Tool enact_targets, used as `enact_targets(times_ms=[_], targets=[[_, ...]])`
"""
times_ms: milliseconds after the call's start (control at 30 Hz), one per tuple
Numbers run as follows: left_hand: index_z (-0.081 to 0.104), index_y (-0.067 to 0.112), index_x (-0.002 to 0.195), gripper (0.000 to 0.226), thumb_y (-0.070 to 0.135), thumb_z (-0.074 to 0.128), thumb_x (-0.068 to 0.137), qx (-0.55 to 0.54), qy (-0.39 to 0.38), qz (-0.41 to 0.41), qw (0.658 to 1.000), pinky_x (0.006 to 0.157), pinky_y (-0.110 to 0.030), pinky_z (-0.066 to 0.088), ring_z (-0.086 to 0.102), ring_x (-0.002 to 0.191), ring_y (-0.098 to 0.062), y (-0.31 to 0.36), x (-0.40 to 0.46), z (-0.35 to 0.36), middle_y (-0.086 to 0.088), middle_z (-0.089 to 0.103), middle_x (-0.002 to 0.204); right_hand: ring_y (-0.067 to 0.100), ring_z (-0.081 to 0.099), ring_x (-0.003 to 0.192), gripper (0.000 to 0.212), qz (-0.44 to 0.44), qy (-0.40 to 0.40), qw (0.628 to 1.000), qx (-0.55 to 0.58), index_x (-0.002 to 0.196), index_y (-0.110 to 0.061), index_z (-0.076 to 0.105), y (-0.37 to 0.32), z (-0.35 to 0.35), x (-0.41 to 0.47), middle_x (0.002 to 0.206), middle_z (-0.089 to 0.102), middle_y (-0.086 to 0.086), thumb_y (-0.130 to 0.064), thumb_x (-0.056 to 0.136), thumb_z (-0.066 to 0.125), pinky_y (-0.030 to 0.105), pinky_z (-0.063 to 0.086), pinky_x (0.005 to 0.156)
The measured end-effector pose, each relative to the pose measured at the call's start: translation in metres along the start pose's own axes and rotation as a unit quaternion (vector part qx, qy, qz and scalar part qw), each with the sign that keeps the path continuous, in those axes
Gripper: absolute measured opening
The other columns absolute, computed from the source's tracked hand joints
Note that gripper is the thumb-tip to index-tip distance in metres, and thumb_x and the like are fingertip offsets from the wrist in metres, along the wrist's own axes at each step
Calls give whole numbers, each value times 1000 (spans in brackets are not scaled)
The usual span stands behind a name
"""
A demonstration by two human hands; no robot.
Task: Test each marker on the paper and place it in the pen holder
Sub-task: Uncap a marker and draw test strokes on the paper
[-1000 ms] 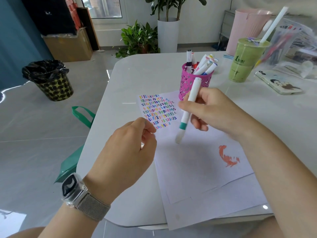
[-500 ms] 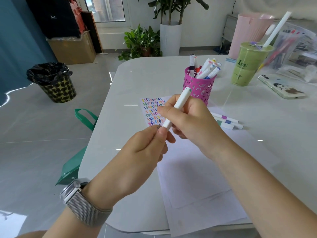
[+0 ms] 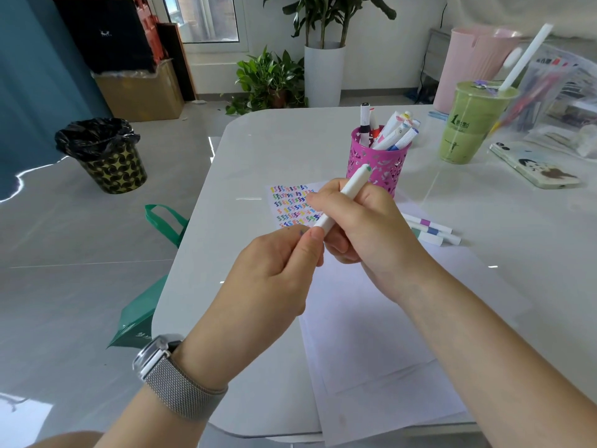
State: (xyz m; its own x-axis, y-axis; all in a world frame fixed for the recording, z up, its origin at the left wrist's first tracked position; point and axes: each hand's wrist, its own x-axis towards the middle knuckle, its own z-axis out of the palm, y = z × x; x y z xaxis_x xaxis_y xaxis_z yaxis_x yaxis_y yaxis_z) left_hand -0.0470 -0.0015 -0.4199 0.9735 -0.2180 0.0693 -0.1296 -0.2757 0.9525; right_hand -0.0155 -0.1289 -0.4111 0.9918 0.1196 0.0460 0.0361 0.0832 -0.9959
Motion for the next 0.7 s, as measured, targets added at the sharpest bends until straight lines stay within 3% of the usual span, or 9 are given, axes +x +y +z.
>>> enact_targets(times_ms=[267,400,567,700], targets=[[48,14,64,36,32,39,94,-8,-4,0,1000,43,-18,23,24,29,-5,2,0,-1,10,25,33,16,27,40,38,-2,9,1000,12,57,-15,39,3,3,1,38,33,-1,-11,92,53,18,20,41],[52,23,60,40,34,39,97,14,1,28,1000,48,-27,24,23,37,-9,-2,0,0,9,27,38,17,30,38,37,-12,28,1000,-4,57,-16,39,5,5,1,38,35,-2,-9,90,53,19,22,41],[57,20,75,30,31,38,97,-9,-66,-34,997,55,-29,43,41,45,-7,-7,-1,1,14,43,48,16,26,43,42,-54,138,984,-100,49,-21,31,10,3,4,43,27,-6,-21,77,63,23,23,44],[52,20,70,34,35,36,96,-2,-130,-65,989,54,-27,41,38,46,-7,-9,-4,4,15,42,49,15,22,46,45,-62,230,966,-98,47,-18,27,11,1,6,45,23,-3,-14,79,59,25,20,47]])
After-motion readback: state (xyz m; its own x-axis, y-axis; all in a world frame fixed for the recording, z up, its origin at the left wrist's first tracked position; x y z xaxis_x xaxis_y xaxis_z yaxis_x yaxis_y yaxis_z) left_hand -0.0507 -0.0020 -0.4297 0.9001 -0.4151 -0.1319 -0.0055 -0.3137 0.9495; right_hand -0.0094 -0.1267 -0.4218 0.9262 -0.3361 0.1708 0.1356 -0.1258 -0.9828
